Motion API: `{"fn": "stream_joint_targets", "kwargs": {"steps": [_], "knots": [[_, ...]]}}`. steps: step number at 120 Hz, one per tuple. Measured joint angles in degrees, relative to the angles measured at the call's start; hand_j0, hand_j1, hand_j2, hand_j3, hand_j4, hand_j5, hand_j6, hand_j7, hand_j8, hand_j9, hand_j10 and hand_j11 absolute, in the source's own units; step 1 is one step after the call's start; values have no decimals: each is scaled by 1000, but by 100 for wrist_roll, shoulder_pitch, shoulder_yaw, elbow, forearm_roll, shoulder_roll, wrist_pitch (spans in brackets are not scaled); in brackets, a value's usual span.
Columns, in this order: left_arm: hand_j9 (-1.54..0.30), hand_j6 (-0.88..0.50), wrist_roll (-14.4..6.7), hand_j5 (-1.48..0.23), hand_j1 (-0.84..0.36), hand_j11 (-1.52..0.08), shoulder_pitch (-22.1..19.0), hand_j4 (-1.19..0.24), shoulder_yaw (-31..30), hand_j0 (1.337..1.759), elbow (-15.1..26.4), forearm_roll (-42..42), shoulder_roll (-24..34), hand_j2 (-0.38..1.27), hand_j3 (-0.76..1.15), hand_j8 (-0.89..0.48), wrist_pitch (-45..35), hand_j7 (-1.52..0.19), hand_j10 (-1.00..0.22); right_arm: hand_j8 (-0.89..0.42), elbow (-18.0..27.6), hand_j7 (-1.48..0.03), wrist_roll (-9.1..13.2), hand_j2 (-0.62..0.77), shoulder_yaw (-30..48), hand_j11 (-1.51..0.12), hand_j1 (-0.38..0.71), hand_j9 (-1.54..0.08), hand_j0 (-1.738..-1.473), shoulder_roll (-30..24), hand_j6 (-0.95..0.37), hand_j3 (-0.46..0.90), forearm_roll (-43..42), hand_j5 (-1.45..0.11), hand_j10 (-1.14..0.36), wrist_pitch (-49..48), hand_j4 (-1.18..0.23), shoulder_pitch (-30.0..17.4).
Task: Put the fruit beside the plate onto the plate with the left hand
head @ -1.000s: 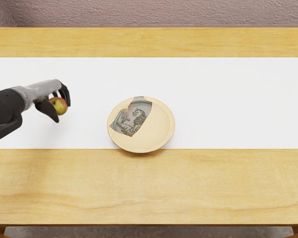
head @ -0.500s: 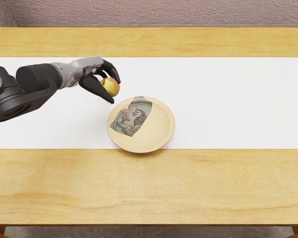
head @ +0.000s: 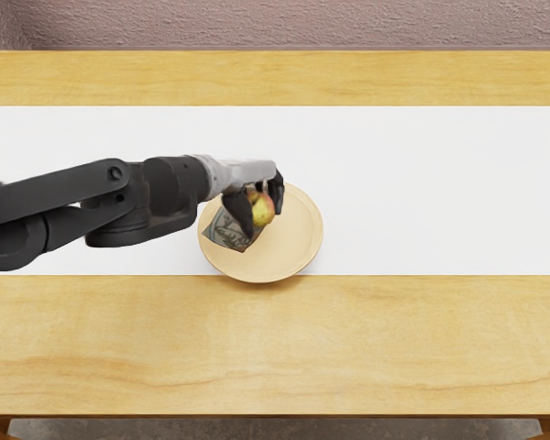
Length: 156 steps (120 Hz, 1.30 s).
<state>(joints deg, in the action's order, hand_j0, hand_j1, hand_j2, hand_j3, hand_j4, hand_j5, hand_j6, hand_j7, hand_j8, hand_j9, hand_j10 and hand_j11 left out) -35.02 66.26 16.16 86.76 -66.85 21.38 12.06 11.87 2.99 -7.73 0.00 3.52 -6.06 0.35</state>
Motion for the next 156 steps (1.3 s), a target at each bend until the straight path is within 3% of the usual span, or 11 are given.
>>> {"fn": "stream_joint_targets", "kwargs": {"steps": [15, 28, 68, 74, 85, 96, 112, 126, 139, 156], "knots": [[-1045, -346, 2, -1056, -339, -1048, -74, -641, -211, 1653, -140, -531, -125, 321, 0, -351, 54, -1044, -758, -13, 0, -17, 0, -3, 0, -17, -333, -17, -1658, 0, -13, 0, 0, -17, -13, 0, -13, 0], [-1045, -350, 3, -1052, -348, -1051, -96, -646, -288, 1653, -241, -808, -134, 364, 0, -352, 49, -1043, -758, -13, 0, -17, 0, -3, 0, -17, -333, -17, -1658, 0, -13, 0, 0, -17, -13, 0, -13, 0], [-1013, -385, 2, -1001, -296, -1022, -333, -685, -416, 1651, -354, -974, -213, 262, 0, -378, 25, -1008, -780, -13, 1, -17, 0, -3, 0, -17, -333, -17, -1658, 0, -13, 0, 0, -17, -13, 0, -13, 0], [-902, -382, 2, -893, -254, -909, -329, -625, -413, 1653, -357, -972, -205, 224, 0, -376, 2, -899, -705, -13, 1, -17, 0, -3, 0, -17, -333, -17, -1658, 0, -13, 0, 0, -17, -13, 0, -13, 0], [-592, -256, 2, -586, -50, -596, -308, -412, -391, 1655, -360, -942, -213, 147, 0, -253, -35, -590, -462, -13, 1, -17, 0, -3, 0, -17, -333, -17, -1658, 0, -13, 0, 0, -17, -13, 0, -13, 0], [-380, -167, 2, -377, 93, -383, -272, -265, -371, 1656, -361, -849, -192, 95, 0, -164, -51, -379, -298, -13, 1, -17, 0, -3, 0, -17, -333, -17, -1658, 0, -13, 0, 0, -17, -13, 0, -13, 0], [-201, -90, 2, -199, 214, -202, -144, -141, -213, 1657, -362, -99, -99, 50, 0, -89, -41, -200, -158, -13, 0, -17, 0, -3, 0, -17, -333, -17, -1658, 0, -13, 0, 0, -17, -13, 0, -13, 0], [-115, -54, 2, -114, 271, -116, 147, -82, 8, 1657, -362, 1154, 137, 29, 0, -53, 24, -115, -91, -13, 1, -17, 0, -3, 0, -17, -333, -17, -1658, 0, -13, 0, 0, -17, -13, 0, -13, 0], [-68, -33, 2, -68, 303, -69, 38, -49, 549, 1658, -361, 2645, 723, 18, 0, -32, 563, -68, -55, -13, 0, -17, 0, -3, 0, -17, -333, -17, -1658, 0, -13, 0, 0, -17, -13, 0, -13, 0], [-34, -18, 2, -34, 326, -34, -132, -26, 1216, 1658, -363, 3979, 1263, 9, 0, -17, 1435, -34, -28, -13, 2, -17, 0, -3, 0, -17, -333, -17, -1658, 0, -13, 0, 0, -17, -13, 0, -13, 0]]}}
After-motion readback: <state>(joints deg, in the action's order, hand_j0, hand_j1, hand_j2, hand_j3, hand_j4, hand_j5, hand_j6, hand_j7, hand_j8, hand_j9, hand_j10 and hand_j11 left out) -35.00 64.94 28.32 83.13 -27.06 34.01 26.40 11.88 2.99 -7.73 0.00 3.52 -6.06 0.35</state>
